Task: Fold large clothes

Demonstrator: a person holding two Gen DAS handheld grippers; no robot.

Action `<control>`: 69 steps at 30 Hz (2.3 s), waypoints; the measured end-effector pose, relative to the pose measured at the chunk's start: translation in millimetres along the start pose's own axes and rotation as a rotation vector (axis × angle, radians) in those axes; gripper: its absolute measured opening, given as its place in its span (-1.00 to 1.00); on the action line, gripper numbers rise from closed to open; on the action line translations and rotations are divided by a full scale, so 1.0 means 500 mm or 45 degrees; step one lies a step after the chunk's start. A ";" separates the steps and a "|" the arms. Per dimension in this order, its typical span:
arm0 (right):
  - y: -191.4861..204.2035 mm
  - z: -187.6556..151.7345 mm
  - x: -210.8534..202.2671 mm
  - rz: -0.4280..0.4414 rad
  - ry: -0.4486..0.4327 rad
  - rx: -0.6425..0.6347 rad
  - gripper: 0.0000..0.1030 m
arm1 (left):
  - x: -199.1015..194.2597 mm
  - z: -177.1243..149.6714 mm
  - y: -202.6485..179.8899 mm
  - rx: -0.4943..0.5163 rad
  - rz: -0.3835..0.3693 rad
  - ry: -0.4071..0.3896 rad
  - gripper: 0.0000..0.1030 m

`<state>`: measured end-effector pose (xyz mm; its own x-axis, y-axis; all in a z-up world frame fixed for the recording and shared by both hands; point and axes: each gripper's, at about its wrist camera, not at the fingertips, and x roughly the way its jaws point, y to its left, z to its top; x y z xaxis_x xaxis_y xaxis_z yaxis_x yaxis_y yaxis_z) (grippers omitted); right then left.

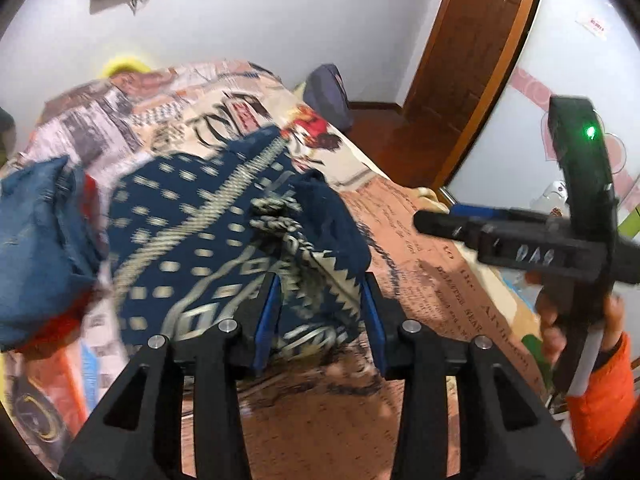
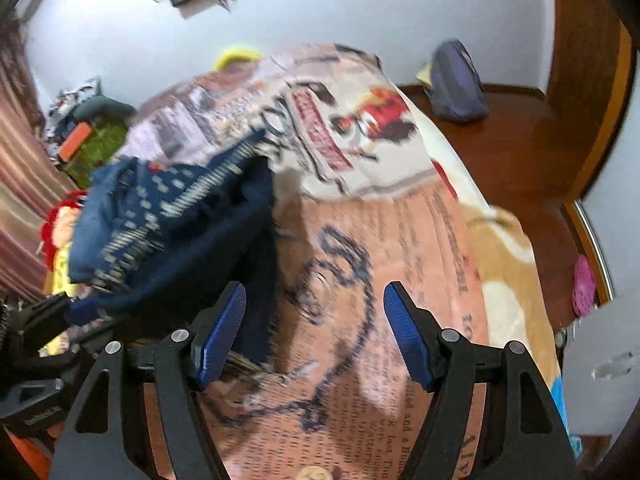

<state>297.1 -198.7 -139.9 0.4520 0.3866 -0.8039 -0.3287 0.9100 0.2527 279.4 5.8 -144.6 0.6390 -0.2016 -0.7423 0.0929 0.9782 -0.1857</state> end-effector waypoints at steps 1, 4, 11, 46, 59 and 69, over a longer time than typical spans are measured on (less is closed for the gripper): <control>0.011 0.007 -0.007 0.012 -0.017 -0.016 0.32 | -0.010 0.003 0.011 -0.007 0.013 -0.016 -0.19; 0.052 0.024 -0.018 0.046 -0.070 -0.072 0.32 | -0.048 0.003 0.052 -0.069 0.059 -0.074 -0.05; 0.138 0.043 0.032 0.175 -0.042 -0.106 0.32 | -0.068 0.002 0.147 -0.166 0.201 -0.089 -0.05; 0.035 -0.077 0.127 -0.030 0.182 -0.050 0.56 | -0.016 -0.085 0.220 -0.246 0.188 0.063 0.43; 0.102 0.022 0.086 0.156 0.092 -0.091 0.60 | -0.022 0.020 0.243 -0.175 0.148 0.010 0.43; 0.031 0.040 0.229 0.168 0.267 0.110 0.60 | 0.049 0.013 0.279 -0.242 0.049 0.088 0.45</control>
<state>360.1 -137.4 -217.2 0.2247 0.4716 -0.8527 -0.2974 0.8665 0.4009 313.2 137.8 -184.6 0.5845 -0.1733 -0.7927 -0.0805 0.9597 -0.2693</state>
